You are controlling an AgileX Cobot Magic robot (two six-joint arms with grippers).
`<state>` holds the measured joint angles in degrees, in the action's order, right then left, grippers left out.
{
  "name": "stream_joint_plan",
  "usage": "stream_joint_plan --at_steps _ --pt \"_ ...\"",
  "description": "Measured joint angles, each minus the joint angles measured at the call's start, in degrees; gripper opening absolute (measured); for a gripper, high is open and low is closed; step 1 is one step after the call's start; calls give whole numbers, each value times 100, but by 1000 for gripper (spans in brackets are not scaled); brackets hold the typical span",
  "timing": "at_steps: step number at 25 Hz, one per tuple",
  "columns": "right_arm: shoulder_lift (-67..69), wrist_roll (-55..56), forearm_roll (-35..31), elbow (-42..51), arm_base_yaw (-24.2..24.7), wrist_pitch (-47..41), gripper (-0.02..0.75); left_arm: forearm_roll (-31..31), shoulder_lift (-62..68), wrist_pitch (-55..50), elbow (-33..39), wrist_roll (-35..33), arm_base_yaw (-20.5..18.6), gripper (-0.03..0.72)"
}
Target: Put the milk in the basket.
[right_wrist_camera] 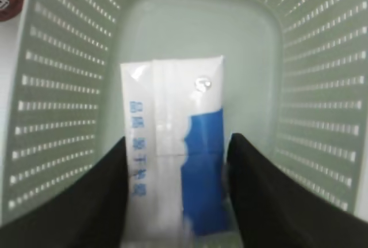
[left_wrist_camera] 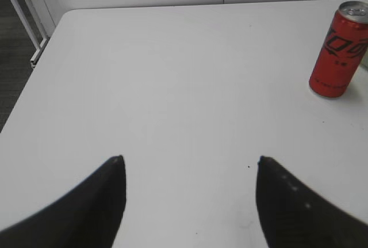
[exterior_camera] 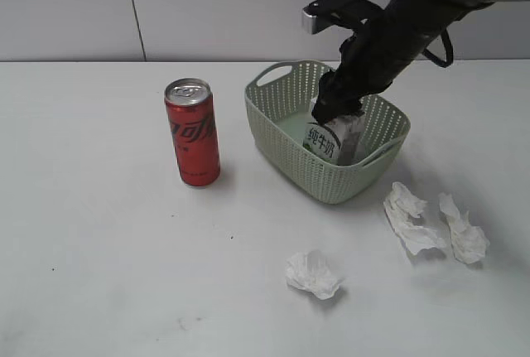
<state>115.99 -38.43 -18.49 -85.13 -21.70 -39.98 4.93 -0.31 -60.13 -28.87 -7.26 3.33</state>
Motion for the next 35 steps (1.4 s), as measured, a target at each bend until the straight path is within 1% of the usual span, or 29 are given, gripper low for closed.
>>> stream_joint_plan --at_steps 2,3,5,6,9,13,17,20,22,24,28,32,35 --pt "-7 0 -98 -13 -11 -3 539 0 0 0 0 0 0 525" --pt "-7 0 -133 -18 -11 -3 588 0 0 0 0 0 0 525" --pt "-7 0 -137 -51 -11 -30 631 0 0 0 0 0 0 525" --pt "-17 0 -96 -103 -11 -64 640 0 0 0 0 0 0 525" --pt "-104 291 308 -479 9 -369 647 0 0 0 0 0 0 525" --pt "-223 1086 736 -1525 216 -1121 647 0 0 0 0 0 0 525" --pt "-265 1640 800 -2363 751 -1897 634 0 0 0 0 0 0 525" --pt "-272 1791 841 -2544 1167 -2502 611 0 0 0 0 0 0 525" --pt "-272 1941 1023 -2545 1432 -2817 600 0 0 0 0 0 0 525" --pt "-307 2238 1338 -2466 1665 -2883 595 0 0 0 0 0 0 525" --pt "-678 2557 1550 -1892 2063 -2908 593 0 0 0 0 0 0 525" --pt "-1468 2628 1568 -781 2118 -2908 592 0 0 0 0 0 0 525" --pt "-2190 2636 1520 234 2118 -2903 592 0 0 0 0 0 0 525"
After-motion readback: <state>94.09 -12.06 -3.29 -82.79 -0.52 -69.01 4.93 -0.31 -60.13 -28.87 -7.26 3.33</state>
